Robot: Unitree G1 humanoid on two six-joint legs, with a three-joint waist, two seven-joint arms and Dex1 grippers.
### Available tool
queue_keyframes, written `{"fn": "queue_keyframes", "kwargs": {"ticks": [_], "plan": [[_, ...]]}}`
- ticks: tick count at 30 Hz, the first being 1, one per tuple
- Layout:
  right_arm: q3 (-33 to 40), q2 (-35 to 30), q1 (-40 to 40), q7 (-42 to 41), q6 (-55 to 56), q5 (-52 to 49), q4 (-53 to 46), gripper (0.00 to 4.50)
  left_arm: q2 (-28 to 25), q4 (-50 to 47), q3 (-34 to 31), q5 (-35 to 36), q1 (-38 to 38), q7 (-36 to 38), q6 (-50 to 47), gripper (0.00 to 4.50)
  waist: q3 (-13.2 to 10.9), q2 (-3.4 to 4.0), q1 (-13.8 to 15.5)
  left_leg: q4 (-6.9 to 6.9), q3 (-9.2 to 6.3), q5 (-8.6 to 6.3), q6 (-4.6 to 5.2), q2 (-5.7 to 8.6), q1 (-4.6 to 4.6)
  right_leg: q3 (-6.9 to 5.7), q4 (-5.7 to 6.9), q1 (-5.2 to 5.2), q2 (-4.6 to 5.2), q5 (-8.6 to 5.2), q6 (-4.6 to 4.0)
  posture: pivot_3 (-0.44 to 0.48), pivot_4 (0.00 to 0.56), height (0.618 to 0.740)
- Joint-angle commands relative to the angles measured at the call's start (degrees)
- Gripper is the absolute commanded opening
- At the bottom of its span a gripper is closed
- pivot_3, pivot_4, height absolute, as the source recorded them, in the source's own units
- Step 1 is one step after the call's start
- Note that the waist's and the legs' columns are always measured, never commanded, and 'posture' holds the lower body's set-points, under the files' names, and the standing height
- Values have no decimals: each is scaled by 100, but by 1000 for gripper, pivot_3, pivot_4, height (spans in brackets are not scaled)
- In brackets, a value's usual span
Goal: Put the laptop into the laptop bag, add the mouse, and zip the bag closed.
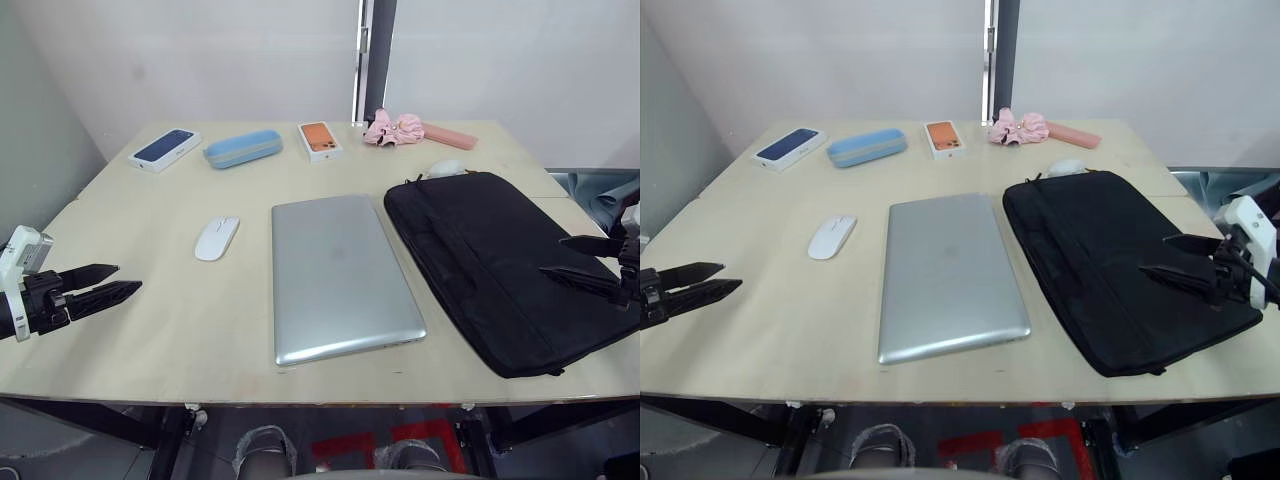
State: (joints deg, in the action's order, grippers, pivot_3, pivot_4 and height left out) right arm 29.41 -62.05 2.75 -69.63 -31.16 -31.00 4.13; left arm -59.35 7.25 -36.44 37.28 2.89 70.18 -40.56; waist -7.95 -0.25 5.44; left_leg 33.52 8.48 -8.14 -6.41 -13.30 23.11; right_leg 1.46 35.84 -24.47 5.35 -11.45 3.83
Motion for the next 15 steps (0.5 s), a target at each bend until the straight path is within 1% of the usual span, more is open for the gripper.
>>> {"fn": "queue_keyframes", "kwargs": {"ticks": [1, 4, 9, 15], "plan": [[195, -158, 73, 17, 31, 9, 1, 4500, -195, 3, 88, -17, -215, 42, 19, 4457, 0, 0, 0, 0, 0, 0, 0, 0, 0, 0, 0, 0, 0, 0, 0, 0, 150, 740], [276, -180, 66, 82, 28, 27, 28, 4500, -233, -95, 274, 48, -477, -31, -113, 4457, 0, 0, 27, 1, -2, 0, 1, 0, 0, -1, 2, 1, 1, 0, 0, 0, 150, 740], [340, -121, 34, 201, 24, 12, 1, 4500, -214, -202, 326, 171, -544, -35, -362, 4457, 0, 0, 4, -2, 1, 1, 1, 1, 0, 0, -1, 1, 1, 0, -1, 0, 150, 740], [292, -8, 81, 394, -83, -59, -239, 4500, -19, -448, 432, 575, -865, -150, -832, 4457, 0, 0, 2, -1, 1, 1, 1, 0, 0, 0, 0, 0, 0, 1, -1, 0, 150, 740]]}}
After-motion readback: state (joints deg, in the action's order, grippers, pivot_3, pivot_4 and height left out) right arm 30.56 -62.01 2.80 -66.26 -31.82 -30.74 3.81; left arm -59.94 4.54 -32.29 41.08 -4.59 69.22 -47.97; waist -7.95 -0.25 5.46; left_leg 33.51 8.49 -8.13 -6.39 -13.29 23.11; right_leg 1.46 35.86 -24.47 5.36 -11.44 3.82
